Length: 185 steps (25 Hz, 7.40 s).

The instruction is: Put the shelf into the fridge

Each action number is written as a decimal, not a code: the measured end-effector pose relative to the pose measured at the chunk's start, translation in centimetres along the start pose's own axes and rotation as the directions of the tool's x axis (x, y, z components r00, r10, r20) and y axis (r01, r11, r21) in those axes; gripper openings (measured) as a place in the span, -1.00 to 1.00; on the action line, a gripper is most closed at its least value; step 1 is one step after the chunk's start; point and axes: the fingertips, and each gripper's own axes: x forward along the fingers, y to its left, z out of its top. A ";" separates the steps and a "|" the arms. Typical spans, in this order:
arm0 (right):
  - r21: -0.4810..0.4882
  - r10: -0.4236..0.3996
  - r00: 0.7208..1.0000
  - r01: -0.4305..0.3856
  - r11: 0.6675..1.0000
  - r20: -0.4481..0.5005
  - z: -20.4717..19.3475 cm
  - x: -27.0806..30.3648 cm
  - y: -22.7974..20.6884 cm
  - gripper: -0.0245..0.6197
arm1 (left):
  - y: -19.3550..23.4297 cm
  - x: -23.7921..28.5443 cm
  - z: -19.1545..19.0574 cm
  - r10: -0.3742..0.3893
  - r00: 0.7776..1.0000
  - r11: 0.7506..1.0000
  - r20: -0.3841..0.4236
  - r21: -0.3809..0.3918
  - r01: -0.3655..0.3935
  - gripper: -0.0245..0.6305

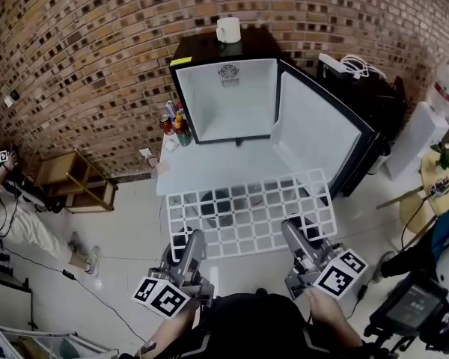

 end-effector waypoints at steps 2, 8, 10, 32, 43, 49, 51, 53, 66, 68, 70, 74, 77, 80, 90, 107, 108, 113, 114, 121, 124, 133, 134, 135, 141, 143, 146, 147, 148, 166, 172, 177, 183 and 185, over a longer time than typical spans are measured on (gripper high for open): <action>0.001 0.013 1.000 -0.013 1.000 -0.014 0.7 0.5 -0.9 -0.48 | 0.1 1.3 -0.1 0.002 1.000 1.000 -0.001 -0.003 -0.002 -0.45; 0.012 -0.003 1.000 0.003 1.000 -0.015 2.1 3.0 -3.6 -0.48 | 1.3 5.3 0.2 0.005 1.000 1.000 -0.027 -0.011 -0.005 -0.45; 0.012 -0.012 1.000 0.012 1.000 -0.013 2.5 4.3 -4.3 -0.48 | 2.2 6.7 0.7 -0.004 0.999 1.000 -0.033 -0.015 0.004 -0.45; -0.035 -0.115 0.993 0.116 0.993 0.012 2.7 19.3 -5.6 -0.48 | 14.4 15.8 7.7 -0.115 0.991 0.990 -0.072 -0.088 0.108 -0.45; 0.009 -0.164 0.986 0.164 0.986 0.033 1.1 24.3 -6.6 -0.49 | 19.3 18.7 9.7 -0.152 0.982 0.985 -0.113 -0.097 0.141 -0.45; 0.001 -0.179 0.984 0.179 0.984 0.011 2.0 26.6 -9.4 -0.48 | 21.0 21.9 9.2 -0.137 0.983 0.985 -0.124 -0.120 0.122 -0.45; 0.016 -0.171 0.985 0.171 0.985 0.006 2.3 27.5 -10.5 -0.48 | 21.4 23.0 9.3 -0.124 0.984 0.988 -0.125 -0.110 0.110 -0.45; 0.021 -0.159 0.987 0.159 0.987 -0.001 2.8 28.5 -11.5 -0.48 | 21.8 24.1 9.4 -0.109 0.987 0.990 -0.122 -0.107 0.096 -0.45; 0.045 -0.138 0.990 0.139 0.989 -0.012 6.6 32.3 -18.1 -0.48 | 22.5 32.0 9.0 -0.078 0.989 0.994 -0.127 -0.086 0.067 -0.45; 0.052 -0.142 0.990 0.143 0.988 -0.014 6.8 32.7 -19.0 -0.48 | 22.8 32.9 8.7 -0.073 0.988 0.994 -0.137 -0.087 0.062 -0.45; 0.056 -0.146 0.989 0.147 0.988 -0.015 6.9 33.1 -19.8 -0.48 | 23.1 33.7 8.5 -0.072 0.987 0.994 -0.141 -0.090 0.060 -0.45; 0.069 -0.154 0.988 0.156 0.985 -0.026 6.9 34.0 -21.2 -0.48 | 24.2 35.1 7.9 -0.063 0.988 0.993 -0.144 -0.111 0.047 -0.45; 0.080 -0.150 0.988 0.151 0.985 -0.024 7.3 34.6 -21.8 -0.48 | 24.2 35.9 8.3 -0.057 0.985 0.994 -0.164 -0.104 0.040 -0.45; 0.094 -0.152 0.988 0.153 0.984 -0.025 7.5 35.0 -22.3 -0.48 | 24.1 36.6 8.6 -0.049 0.982 0.995 -0.180 -0.098 0.032 -0.45; 0.129 -0.153 0.987 0.158 0.979 -0.048 7.4 36.2 -24.1 -0.48 | 25.4 38.0 8.0 -0.033 0.980 0.994 -0.197 -0.111 0.011 -0.45; 0.178 -0.133 0.990 0.139 0.974 -0.046 7.6 37.7 -26.0 -0.48 | 26.4 40.6 7.4 -0.015 0.973 0.991 -0.232 -0.130 -0.015 -0.46; 0.183 -0.130 0.991 0.136 0.974 -0.045 7.6 37.7 -26.0 -0.48 | 26.5 40.5 7.3 -0.016 0.973 0.991 -0.231 -0.133 -0.015 -0.47; 0.181 -0.169 0.984 0.175 0.968 -0.049 7.4 37.4 -26.5 -0.47 | 26.6 40.6 7.3 -0.011 0.975 0.989 -0.223 -0.145 -0.022 -0.48; 0.177 -0.175 0.983 0.182 0.967 -0.051 7.4 37.3 -26.5 -0.47 | 26.6 40.5 7.1 -0.010 0.974 0.987 -0.227 -0.156 -0.026 -0.48; 0.169 -0.211 0.975 0.220 0.961 -0.071 7.2 37.2 -26.8 -0.48 | 27.2 40.6 6.6 -0.014 0.975 0.986 -0.222 -0.163 -0.023 -0.47; 0.164 -0.217 0.974 0.226 0.960 -0.070 7.3 37.3 -26.8 -0.47 | 27.3 40.9 6.7 -0.012 0.974 0.985 -0.226 -0.171 -0.028 -0.47; 0.164 -0.201 0.977 0.209 0.964 -0.066 7.4 38.1 -27.6 -0.47 | 27.8 41.6 7.0 0.016 0.980 0.983 -0.197 -0.175 -0.052 -0.48; 0.167 -0.192 0.980 0.200 0.965 -0.059 7.5 38.4 -27.4 -0.47 | 27.9 41.7 7.1 0.026 0.981 0.983 -0.193 -0.174 -0.060 -0.48; 0.169 -0.187 0.981 0.193 0.967 -0.053 7.6 38.6 -27.3 -0.46 | 27.9 41.8 7.1 0.035 0.981 0.983 -0.189 -0.170 -0.068 -0.48; 0.151 -0.237 0.970 0.242 0.959 -0.049 7.9 39.0 -28.3 -0.46 | 28.0 42.1 7.2 0.068 0.984 0.986 -0.164 -0.141 -0.092 -0.46; 0.158 -0.239 0.970 0.243 0.957 -0.044 7.9 39.3 -28.4 -0.45 | 28.1 42.3 7.2 0.063 0.985 0.987 -0.161 -0.137 -0.086 -0.46; 0.163 -0.235 0.971 0.238 0.958 -0.040 8.1 39.9 -28.5 -0.46 | 28.4 42.8 7.3 0.067 0.985 0.987 -0.161 -0.135 -0.090 -0.45; 0.159 -0.242 0.969 0.246 0.956 -0.041 8.2 39.9 -28.7 -0.46 | 28.5 43.0 7.4 0.073 0.984 0.986 -0.160 -0.135 -0.095 -0.45; 0.158 -0.248 0.968 0.251 0.955 -0.042 8.3 40.0 -28.8 -0.46 | 28.5 43.1 7.4 0.079 0.984 0.986 -0.160 -0.135 -0.101 -0.44; 0.169 -0.270 0.963 0.265 0.949 0.008 8.4 41.0 -29.5 -0.47 | 29.2 43.0 7.8 0.255 0.967 0.960 -0.030 -0.115 -0.256 -0.41; 0.175 -0.276 0.961 0.269 0.947 0.015 8.4 41.2 -29.5 -0.48 | 28.6 42.9 7.4 0.251 0.968 0.940 -0.022 -0.235 -0.249 -0.55; 0.177 -0.269 0.963 0.262 0.949 0.011 8.5 41.5 -29.7 -0.48 | 28.6 43.3 7.2 0.243 0.970 0.930 0.006 -0.285 -0.231 -0.60; 0.174 -0.281 0.960 0.273 0.946 0.019 9.0 42.6 -30.6 -0.47 | 29.3 45.3 7.3 0.199 0.980 0.929 -0.016 -0.314 -0.194 -0.60; 0.176 -0.281 0.959 0.273 0.946 0.023 9.1 43.0 -30.9 -0.47 | 29.4 45.8 7.4 0.192 0.981 0.929 -0.009 -0.320 -0.185 -0.60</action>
